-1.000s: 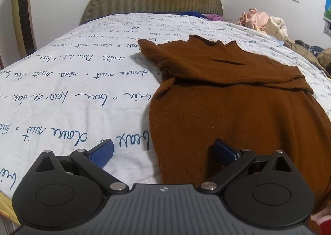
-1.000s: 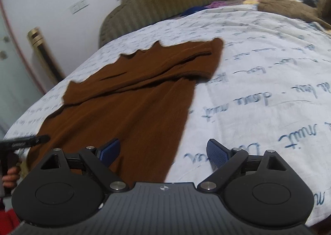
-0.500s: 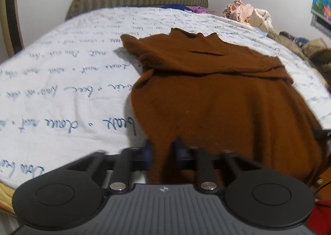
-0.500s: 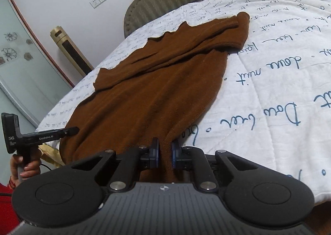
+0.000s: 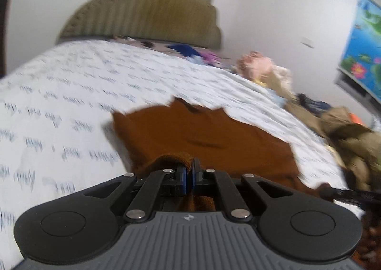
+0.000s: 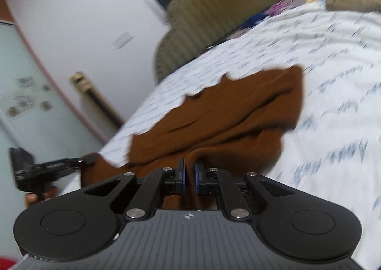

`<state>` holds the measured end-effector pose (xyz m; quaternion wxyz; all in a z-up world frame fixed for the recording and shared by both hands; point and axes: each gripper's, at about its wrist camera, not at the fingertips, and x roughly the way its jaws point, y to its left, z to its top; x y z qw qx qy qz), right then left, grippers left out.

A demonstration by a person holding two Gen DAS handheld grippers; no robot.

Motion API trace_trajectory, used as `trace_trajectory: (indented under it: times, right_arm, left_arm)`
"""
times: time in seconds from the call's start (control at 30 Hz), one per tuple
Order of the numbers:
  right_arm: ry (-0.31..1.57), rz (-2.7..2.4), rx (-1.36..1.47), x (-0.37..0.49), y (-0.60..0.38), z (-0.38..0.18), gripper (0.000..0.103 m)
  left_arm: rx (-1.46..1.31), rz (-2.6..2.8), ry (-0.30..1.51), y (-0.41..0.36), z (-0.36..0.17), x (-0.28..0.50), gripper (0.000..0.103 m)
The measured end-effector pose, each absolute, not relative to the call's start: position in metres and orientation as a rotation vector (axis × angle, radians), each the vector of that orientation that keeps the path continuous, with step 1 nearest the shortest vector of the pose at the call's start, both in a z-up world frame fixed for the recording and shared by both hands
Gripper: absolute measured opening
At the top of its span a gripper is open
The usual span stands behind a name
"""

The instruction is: Fold small clothes

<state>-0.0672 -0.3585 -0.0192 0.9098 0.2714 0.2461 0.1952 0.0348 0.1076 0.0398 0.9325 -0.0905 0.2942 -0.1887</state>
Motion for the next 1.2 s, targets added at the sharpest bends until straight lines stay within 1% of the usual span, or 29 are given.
trace_trajectory:
  times: [0.1, 0.13, 0.17, 0.2, 0.23, 0.27, 0.3, 0.33, 0.37, 0.4, 0.43, 0.47, 0.5, 0.67, 0.87, 0.97, 1.03, 1.07, 1.1, 1.17, 1.2]
  right_arm:
    - [0.528, 0.271, 0.525, -0.042, -0.362, -0.03, 0.013]
    - [0.54, 0.227, 0.494, -0.037, -0.36, -0.035, 0.013]
    - [0.558, 0.181, 0.468, -0.033, -0.358, -0.041, 0.017]
    - [0.588, 0.147, 0.454, -0.029, -0.357, -0.048, 0.017]
    - [0.607, 0.15, 0.465, -0.027, -0.354, -0.053, 0.017]
    - [0.606, 0.164, 0.497, -0.031, -0.357, -0.057, 0.02]
    - [0.599, 0.183, 0.533, -0.036, -0.36, -0.059, 0.028]
    - [0.593, 0.2, 0.574, -0.042, -0.364, -0.06, 0.032]
    - [0.587, 0.215, 0.618, -0.049, -0.37, -0.061, 0.041]
    - [0.578, 0.228, 0.661, -0.056, -0.376, -0.061, 0.054]
    - [0.568, 0.24, 0.691, -0.062, -0.381, -0.061, 0.062]
    - [0.562, 0.253, 0.708, -0.07, -0.386, -0.061, 0.074]
    - [0.563, 0.255, 0.71, -0.078, -0.387, -0.061, 0.08]
    - [0.591, 0.302, 0.725, -0.112, -0.383, -0.068, 0.08]
    - [0.651, 0.392, 0.59, -0.132, -0.357, -0.062, 0.08]
    - [0.69, 0.462, 0.565, -0.143, -0.348, -0.06, 0.08]
    - [0.7, 0.493, 0.556, -0.149, -0.343, -0.059, 0.079]
    - [0.702, 0.504, 0.559, -0.149, -0.34, -0.061, 0.078]
    - [0.705, 0.515, 0.567, -0.148, -0.337, -0.063, 0.077]
    - [0.697, 0.53, 0.576, -0.149, -0.335, -0.064, 0.077]
    - [0.698, 0.532, 0.581, -0.151, -0.336, -0.064, 0.074]
  left_arm:
    - [-0.076, -0.226, 0.653, 0.089, 0.014, 0.071, 0.005]
    - [-0.06, -0.201, 0.687, 0.084, 0.002, 0.08, 0.005]
    - [-0.066, -0.185, 0.727, 0.082, -0.013, 0.087, 0.005]
    - [-0.08, -0.182, 0.737, 0.08, -0.024, 0.088, 0.006]
    - [-0.084, -0.182, 0.696, 0.08, -0.028, 0.082, 0.006]
    - [-0.062, -0.176, 0.657, 0.077, -0.03, 0.075, 0.006]
    - [-0.028, -0.173, 0.637, 0.073, -0.031, 0.07, 0.006]
    - [-0.002, -0.168, 0.623, 0.069, -0.032, 0.067, 0.006]
    - [0.022, -0.165, 0.608, 0.066, -0.034, 0.064, 0.007]
    - [0.045, -0.169, 0.596, 0.063, -0.035, 0.062, 0.007]
    - [0.056, -0.181, 0.589, 0.062, -0.036, 0.061, 0.008]
    - [0.048, -0.193, 0.587, 0.064, -0.036, 0.062, 0.01]
    - [0.024, -0.209, 0.586, 0.068, -0.037, 0.064, 0.012]
    - [-0.214, -0.28, 0.601, 0.102, -0.042, 0.074, 0.015]
    - [-0.459, -0.364, 0.638, 0.135, -0.054, 0.086, 0.015]
    - [-0.482, -0.407, 0.699, 0.144, -0.044, 0.079, 0.016]
    - [-0.451, -0.459, 0.713, 0.154, -0.033, 0.059, 0.026]
    - [-0.42, -0.467, 0.721, 0.16, -0.027, 0.046, 0.042]
    - [-0.395, -0.46, 0.731, 0.166, -0.024, 0.036, 0.064]
    - [-0.361, -0.424, 0.732, 0.181, -0.02, 0.014, 0.085]
    - [-0.363, -0.408, 0.736, 0.189, -0.02, 0.004, 0.085]
